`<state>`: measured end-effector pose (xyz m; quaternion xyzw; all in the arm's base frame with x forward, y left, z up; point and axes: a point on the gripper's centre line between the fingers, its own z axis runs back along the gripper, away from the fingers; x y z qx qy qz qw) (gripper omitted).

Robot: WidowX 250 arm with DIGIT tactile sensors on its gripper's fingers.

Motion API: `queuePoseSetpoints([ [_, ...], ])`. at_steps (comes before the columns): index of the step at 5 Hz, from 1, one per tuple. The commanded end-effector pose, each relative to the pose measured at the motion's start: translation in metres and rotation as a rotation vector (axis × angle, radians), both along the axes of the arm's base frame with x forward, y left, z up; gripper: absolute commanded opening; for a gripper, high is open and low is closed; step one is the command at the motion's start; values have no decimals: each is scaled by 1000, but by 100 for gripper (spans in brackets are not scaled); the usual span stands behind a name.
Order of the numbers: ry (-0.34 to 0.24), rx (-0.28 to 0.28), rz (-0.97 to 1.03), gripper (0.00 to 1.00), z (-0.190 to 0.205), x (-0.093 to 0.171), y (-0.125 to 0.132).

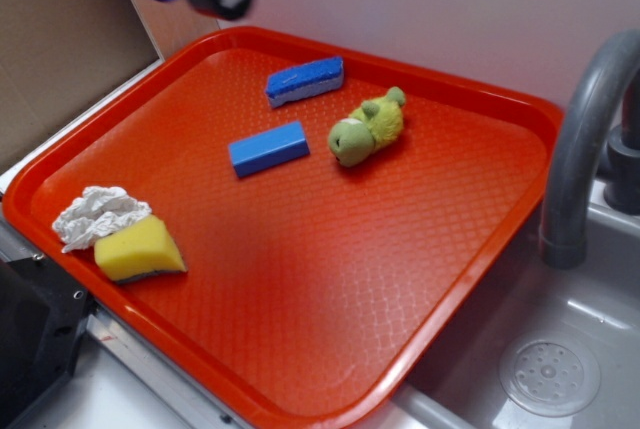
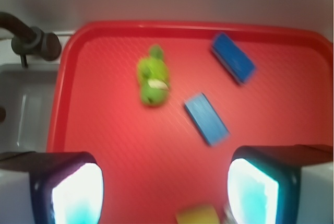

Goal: Grab the green animal.

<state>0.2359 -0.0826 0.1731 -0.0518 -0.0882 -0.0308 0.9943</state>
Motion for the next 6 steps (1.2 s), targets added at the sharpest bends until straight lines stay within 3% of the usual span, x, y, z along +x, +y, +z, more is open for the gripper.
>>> queuePoseSetpoints([
  [1,-28,32,65,100,-29,54,-13],
  [3,19,182,64,100,-80,68,-24],
  [4,52,196,46,100,-97,69,-29],
  [6,107,107,-11,100,-122,73,-25],
])
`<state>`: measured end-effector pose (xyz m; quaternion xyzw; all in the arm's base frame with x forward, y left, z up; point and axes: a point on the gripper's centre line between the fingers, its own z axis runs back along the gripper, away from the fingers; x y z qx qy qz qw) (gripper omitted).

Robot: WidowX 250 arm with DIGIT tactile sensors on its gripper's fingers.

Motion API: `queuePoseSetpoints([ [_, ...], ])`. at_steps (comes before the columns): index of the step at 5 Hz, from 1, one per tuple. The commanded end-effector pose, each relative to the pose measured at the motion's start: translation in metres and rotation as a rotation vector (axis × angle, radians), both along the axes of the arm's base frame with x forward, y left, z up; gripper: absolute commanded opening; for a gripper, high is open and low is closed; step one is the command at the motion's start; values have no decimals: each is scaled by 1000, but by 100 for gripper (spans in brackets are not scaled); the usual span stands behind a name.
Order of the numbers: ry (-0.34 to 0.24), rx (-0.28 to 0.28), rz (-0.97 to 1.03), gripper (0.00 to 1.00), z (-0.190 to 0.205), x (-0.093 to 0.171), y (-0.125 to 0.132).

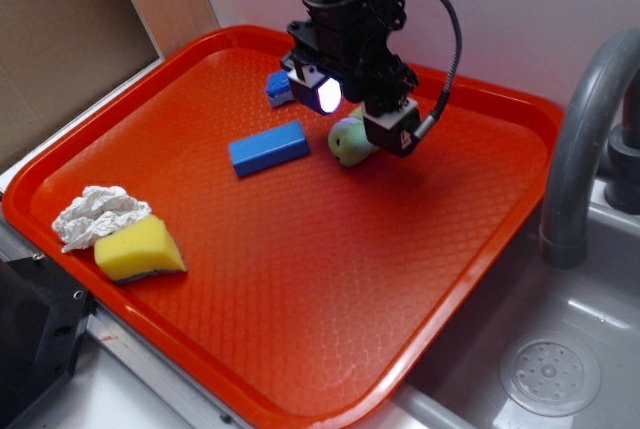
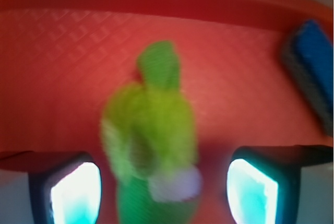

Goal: Grab the green animal.

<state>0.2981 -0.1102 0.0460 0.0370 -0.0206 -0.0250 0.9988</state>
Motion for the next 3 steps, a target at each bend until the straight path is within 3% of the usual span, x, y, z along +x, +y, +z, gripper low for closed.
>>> queuePoseSetpoints([
  [1,-8,-69,-47,100,-3,12,3],
  [2,-13,-59,-36,85,-7,13,5],
  [3,-9,-58,-46,0,-8,12,4],
])
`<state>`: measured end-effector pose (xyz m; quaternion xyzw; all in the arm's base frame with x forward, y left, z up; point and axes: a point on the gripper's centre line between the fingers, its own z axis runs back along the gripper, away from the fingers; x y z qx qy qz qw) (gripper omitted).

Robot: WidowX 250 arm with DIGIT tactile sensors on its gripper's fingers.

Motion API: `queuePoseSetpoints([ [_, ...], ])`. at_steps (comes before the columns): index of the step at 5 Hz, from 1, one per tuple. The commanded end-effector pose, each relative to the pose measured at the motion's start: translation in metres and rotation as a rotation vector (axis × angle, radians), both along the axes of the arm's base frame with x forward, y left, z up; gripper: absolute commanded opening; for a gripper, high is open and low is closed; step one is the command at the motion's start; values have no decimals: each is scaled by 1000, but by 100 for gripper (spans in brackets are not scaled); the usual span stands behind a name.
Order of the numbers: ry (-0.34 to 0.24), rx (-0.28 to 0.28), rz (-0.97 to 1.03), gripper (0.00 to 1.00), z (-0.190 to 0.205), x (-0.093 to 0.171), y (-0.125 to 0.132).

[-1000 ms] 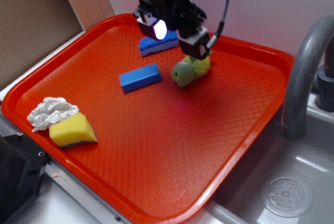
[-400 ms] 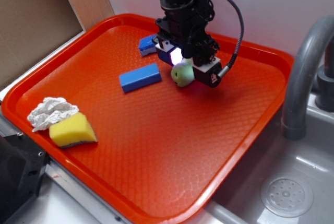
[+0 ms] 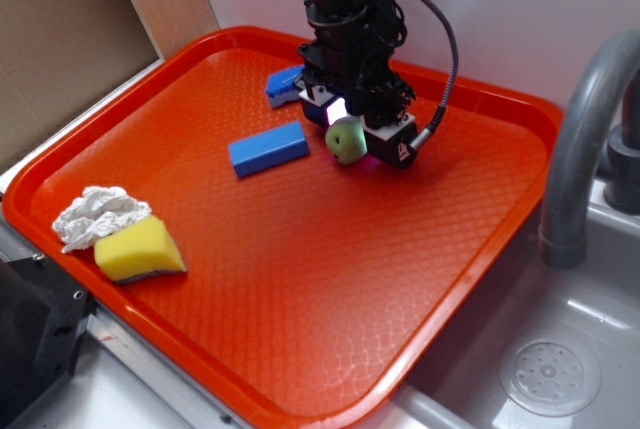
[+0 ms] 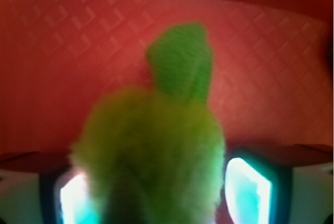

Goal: Grab the green animal.

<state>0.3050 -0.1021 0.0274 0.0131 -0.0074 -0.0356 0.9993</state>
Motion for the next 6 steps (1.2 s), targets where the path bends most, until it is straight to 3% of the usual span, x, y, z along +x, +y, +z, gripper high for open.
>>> queuePoseSetpoints([
  [1,38,-13,-100,0,28,3,-1],
  [2,77,-20,-113,0,65,-8,6],
  [3,70,-15,-115,0,97,-25,13],
  [4,74,-62,-154,0,129,-44,19],
  [5,43,-83,-164,0,163,-66,24],
  [6,-17,-64,-123,0,196,-85,35],
])
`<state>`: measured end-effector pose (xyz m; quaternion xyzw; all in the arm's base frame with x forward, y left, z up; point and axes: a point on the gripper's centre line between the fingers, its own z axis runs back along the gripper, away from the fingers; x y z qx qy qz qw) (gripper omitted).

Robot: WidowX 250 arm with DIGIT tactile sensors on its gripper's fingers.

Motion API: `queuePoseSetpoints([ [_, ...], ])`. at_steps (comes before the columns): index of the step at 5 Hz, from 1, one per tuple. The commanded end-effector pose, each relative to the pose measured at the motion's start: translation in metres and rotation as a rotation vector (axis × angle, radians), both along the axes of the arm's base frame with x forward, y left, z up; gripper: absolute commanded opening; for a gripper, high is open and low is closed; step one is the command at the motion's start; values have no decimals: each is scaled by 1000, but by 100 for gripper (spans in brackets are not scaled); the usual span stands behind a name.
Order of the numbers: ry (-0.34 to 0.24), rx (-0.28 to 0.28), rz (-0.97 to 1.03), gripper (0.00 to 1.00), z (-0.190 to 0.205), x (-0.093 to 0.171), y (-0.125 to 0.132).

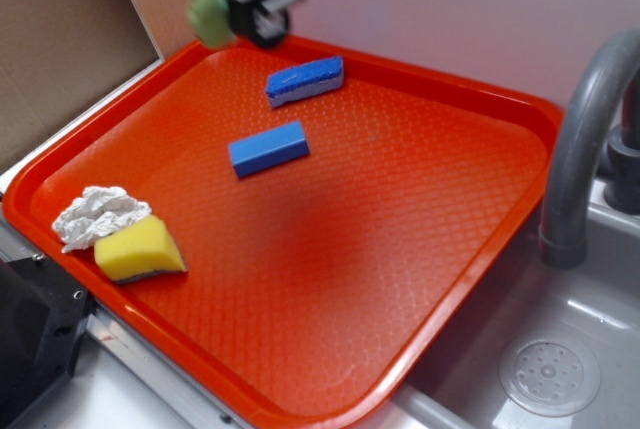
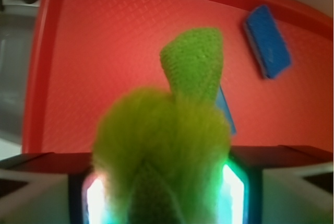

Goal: Grab the green animal.

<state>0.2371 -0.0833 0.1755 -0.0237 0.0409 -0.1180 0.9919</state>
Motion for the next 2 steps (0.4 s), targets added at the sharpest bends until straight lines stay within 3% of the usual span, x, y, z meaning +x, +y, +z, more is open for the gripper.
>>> queuePoseSetpoints([
  [1,-130,15,46,0,56,-22,21],
  [2,-105,43,6,0,51,-17,17],
])
